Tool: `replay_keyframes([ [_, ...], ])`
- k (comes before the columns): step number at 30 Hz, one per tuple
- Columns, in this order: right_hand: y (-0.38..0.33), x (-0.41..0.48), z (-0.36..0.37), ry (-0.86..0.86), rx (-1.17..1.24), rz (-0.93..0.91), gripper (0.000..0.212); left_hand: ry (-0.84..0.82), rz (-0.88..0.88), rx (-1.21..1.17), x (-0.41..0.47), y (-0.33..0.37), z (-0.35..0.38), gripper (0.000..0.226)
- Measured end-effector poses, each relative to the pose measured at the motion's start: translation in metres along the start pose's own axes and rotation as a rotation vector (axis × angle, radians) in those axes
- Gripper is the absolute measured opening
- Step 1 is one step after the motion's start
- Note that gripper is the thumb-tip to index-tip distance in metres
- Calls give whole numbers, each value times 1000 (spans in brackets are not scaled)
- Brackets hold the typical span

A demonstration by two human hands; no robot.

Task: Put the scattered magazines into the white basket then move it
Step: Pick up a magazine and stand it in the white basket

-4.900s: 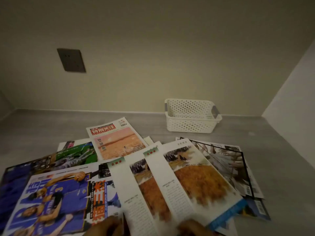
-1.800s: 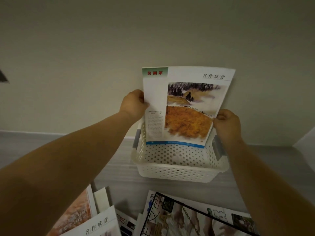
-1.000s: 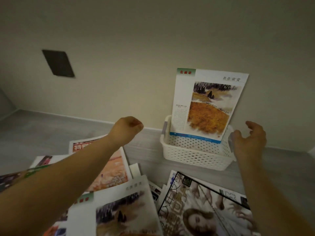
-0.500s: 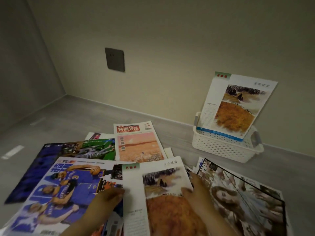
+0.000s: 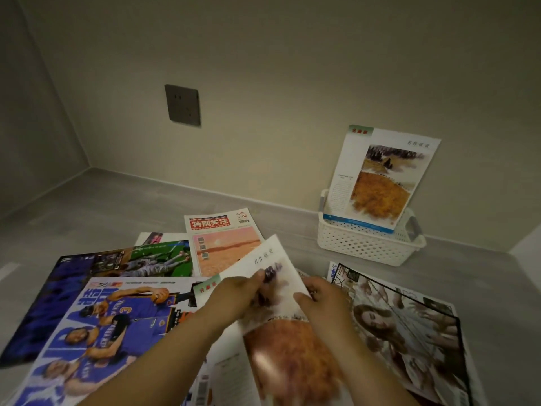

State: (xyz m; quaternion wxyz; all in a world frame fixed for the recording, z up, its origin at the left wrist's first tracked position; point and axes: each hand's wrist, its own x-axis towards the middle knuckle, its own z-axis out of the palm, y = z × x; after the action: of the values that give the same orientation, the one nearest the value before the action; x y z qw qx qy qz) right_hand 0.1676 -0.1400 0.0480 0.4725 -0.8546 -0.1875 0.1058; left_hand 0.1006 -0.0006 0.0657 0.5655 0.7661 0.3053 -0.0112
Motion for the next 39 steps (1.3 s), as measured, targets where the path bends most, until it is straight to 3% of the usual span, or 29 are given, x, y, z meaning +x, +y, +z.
replay_keyframes([
  [2, -14, -9, 4, 24, -55, -117, 15, -54, -61, -145, 0, 21, 3, 33],
  [5, -32, -20, 11, 100, -163, -289, 17, -102, -11, -266, -4, 37, 3, 36],
  [9, -50, -27, 16, 122, -294, -397, 31, 29, 100, -415, -4, 53, -3, 17],
  [13, -56, -32, 14, 90, -359, -456, 46, 98, 209, -355, -6, 66, -15, 26],
  [18, -52, -18, -20, 161, -130, -387, 55, 74, 489, -382, -7, 91, -50, 23],
  [21, -49, 2, -48, 284, 106, -197, 65, 22, 601, -298, -10, 108, -63, 22],
  [24, -45, 22, -74, 227, 356, -12, 73, 10, 628, -313, -6, 124, -65, 21],
  [27, -35, 35, -97, 117, 532, 23, 59, 6, 633, -349, 2, 139, -59, 19],
  [30, -28, 45, -115, 42, 566, -12, 26, 33, 639, -371, 14, 154, -46, 21],
  [35, -24, 67, -146, 289, 434, 29, 20, 18, 693, -330, 42, 183, -33, 21],
  [39, -26, 95, -177, 460, 304, -57, 25, -8, 726, -240, 73, 212, -23, 11],
])
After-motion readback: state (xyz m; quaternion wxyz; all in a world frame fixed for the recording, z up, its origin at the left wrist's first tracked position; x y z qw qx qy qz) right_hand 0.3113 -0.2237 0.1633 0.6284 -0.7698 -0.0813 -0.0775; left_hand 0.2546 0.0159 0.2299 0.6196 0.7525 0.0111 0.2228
